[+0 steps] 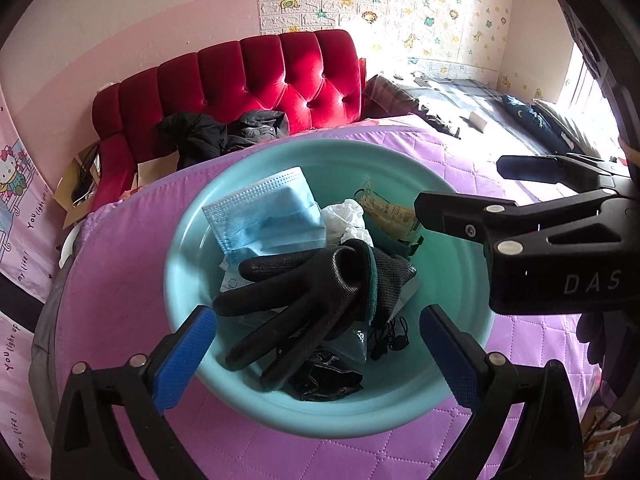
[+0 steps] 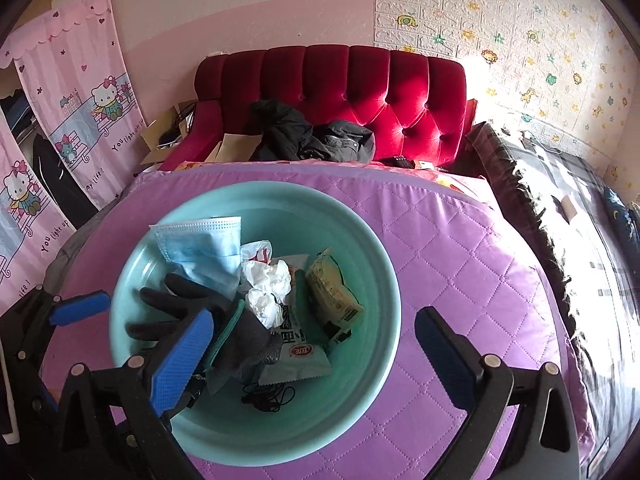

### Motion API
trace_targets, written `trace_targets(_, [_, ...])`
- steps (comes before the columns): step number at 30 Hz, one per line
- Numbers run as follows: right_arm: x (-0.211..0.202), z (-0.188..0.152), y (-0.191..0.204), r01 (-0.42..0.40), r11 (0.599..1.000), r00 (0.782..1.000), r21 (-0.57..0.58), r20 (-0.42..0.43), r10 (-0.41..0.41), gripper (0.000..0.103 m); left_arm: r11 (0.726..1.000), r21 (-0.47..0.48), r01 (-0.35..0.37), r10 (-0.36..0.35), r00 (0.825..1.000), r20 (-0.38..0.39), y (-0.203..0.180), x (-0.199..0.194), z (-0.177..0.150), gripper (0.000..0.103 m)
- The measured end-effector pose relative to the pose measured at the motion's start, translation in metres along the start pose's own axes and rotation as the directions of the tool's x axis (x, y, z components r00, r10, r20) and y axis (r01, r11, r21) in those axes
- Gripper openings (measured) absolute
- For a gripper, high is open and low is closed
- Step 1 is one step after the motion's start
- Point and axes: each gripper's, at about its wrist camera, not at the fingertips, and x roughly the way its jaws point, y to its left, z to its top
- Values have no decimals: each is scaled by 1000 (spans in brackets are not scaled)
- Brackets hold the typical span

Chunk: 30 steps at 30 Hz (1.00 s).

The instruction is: Organize soft objects

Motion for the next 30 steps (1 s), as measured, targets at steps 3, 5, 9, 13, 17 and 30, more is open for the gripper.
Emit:
trace_targets(3, [-12, -6, 2, 5, 1000, 1000, -7, 7, -5, 103, 1000, 7, -12, 12, 1000, 9, -3, -9, -4, 103])
trace_targets(5, [-20, -10, 2, 10, 1000, 1000, -8, 13, -10, 103, 1000, 3, -17, 17, 1000, 12, -4, -15, -7, 103])
trace_targets(9, [-36, -16, 4, 12, 1000, 1000, -8, 25, -12, 103, 1000, -10, -23, 23, 1000, 12, -3, -28, -13, 103])
trace_targets(13, [-51, -23, 7, 13, 1000, 999, -17, 36, -13, 103, 999, -10, -35, 35, 999, 20, -4, -41, -19, 103])
trace_targets(17, [-63, -30, 9, 9, 1000, 999, -16, 39, -8, 103, 999, -23, -46, 47, 998, 36, -5, -56, -26, 103])
trace_targets(30, [-102, -65, 14, 4, 1000, 998, -23, 59, -2, 103, 997, -34, -68, 70, 995, 74, -10, -91, -50, 103])
